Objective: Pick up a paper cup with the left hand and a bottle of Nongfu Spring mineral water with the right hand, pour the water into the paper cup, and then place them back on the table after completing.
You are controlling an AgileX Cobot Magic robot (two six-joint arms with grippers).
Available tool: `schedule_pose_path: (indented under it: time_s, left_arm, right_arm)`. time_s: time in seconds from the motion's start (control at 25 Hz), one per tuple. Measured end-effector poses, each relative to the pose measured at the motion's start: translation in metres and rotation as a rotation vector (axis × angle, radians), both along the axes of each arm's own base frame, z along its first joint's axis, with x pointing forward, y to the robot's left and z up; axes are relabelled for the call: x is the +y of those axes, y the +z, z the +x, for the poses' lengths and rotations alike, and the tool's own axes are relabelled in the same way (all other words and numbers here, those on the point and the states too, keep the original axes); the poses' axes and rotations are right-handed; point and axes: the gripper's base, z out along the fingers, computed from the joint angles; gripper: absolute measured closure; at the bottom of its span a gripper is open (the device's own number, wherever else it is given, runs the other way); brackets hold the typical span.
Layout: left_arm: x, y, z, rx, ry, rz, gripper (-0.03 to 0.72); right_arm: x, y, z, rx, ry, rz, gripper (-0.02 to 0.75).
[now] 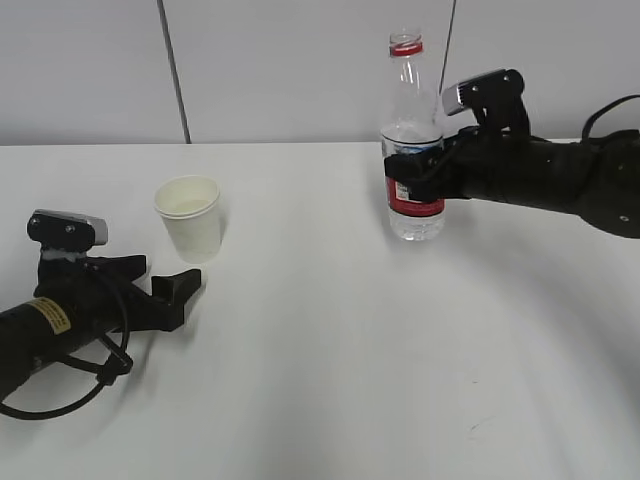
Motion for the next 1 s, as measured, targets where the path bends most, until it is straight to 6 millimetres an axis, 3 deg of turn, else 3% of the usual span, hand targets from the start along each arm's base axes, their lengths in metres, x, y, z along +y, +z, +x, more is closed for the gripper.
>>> schedule_pose_path:
  time_s: [0.32,0.52,0.6,1.0]
  left_arm:
    - [0.0,0.001,0.0,-0.006,-0.006,0.002,0.145]
    - [0.0,0.013,0.0,-0.039,-0.007,-0.005,0.145]
    - [0.0,0.017,-0.003,-0.043,-0.007,-0.005,0.116]
    - [0.002,0.022,-0.015,-0.035,-0.008,-0.002,0.143]
  right_arm:
    - [0.007,-0.03,0.003,-0.003,0.051,0.08,0.343]
    - [0.009,-0.044,0.004,-0.011,0.069,0.113,0.343]
    - [0.009,-0.045,0.004,-0.021,0.07,0.107,0.343]
    - [0.011,-0.057,0.004,-0.043,0.088,0.149,0.343]
